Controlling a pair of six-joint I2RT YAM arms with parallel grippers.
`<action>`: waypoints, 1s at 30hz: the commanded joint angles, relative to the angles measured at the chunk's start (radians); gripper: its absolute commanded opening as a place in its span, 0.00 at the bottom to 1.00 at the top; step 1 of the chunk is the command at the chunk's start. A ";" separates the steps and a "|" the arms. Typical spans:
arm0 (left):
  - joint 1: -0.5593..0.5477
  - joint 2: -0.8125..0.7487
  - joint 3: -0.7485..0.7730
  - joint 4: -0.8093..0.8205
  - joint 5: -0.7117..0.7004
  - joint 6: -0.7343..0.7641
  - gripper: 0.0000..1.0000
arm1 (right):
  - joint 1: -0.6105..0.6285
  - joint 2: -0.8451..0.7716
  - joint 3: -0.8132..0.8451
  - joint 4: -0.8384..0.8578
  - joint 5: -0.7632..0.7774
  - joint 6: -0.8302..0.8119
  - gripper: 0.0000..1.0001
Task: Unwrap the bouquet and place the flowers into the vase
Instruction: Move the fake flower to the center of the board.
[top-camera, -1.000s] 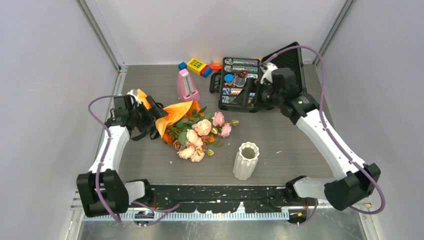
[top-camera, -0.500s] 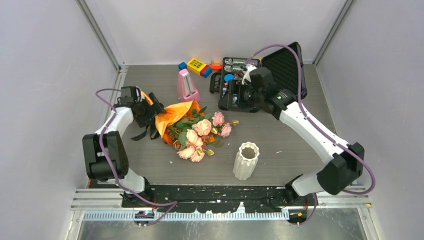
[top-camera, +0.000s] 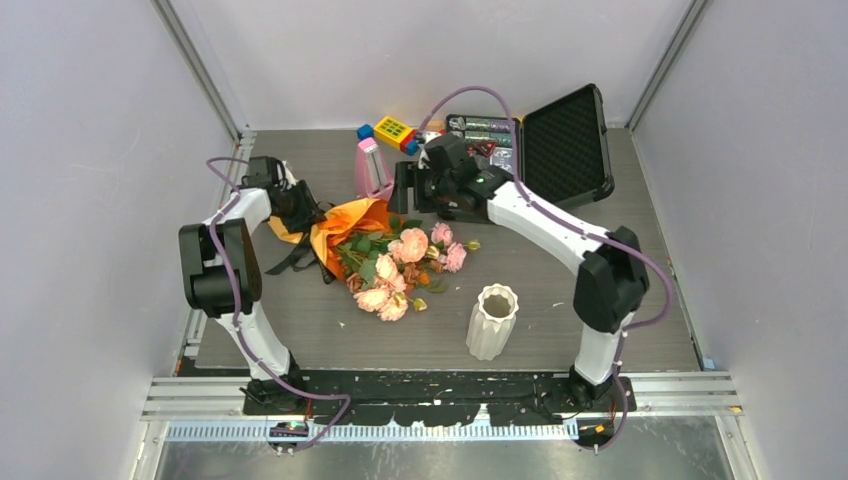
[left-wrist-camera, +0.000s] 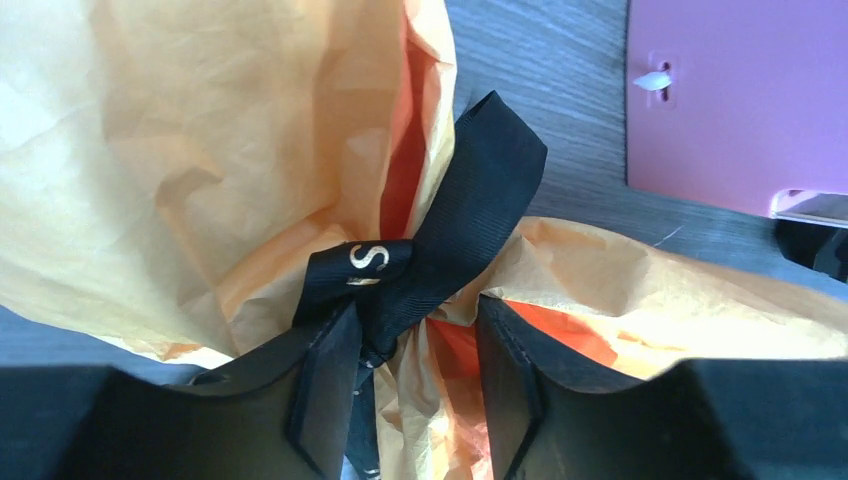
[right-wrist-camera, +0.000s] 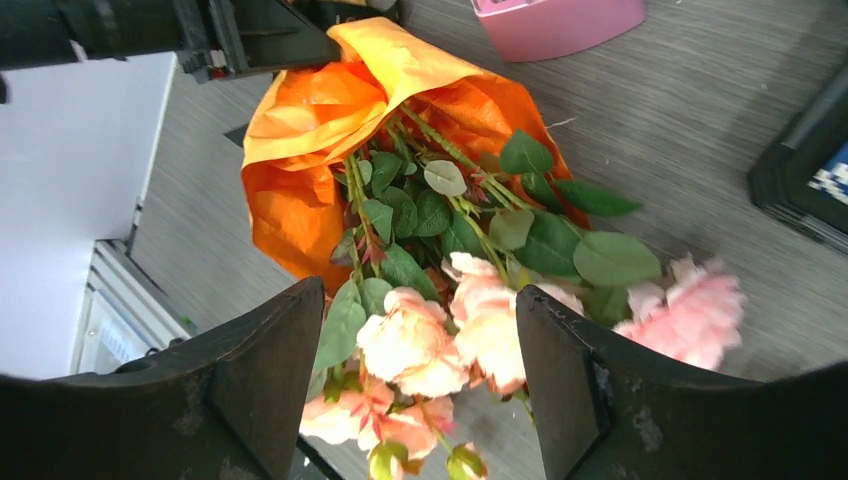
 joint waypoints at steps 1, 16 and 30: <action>-0.003 0.053 0.054 0.059 0.121 0.064 0.44 | 0.036 0.106 0.093 0.031 0.051 -0.005 0.74; -0.025 -0.098 0.124 -0.025 0.065 0.136 0.70 | 0.037 0.179 0.070 0.012 0.138 -0.112 0.76; 0.041 -0.524 -0.141 -0.134 -0.007 0.079 0.82 | 0.007 0.243 0.030 -0.027 0.061 -0.201 0.81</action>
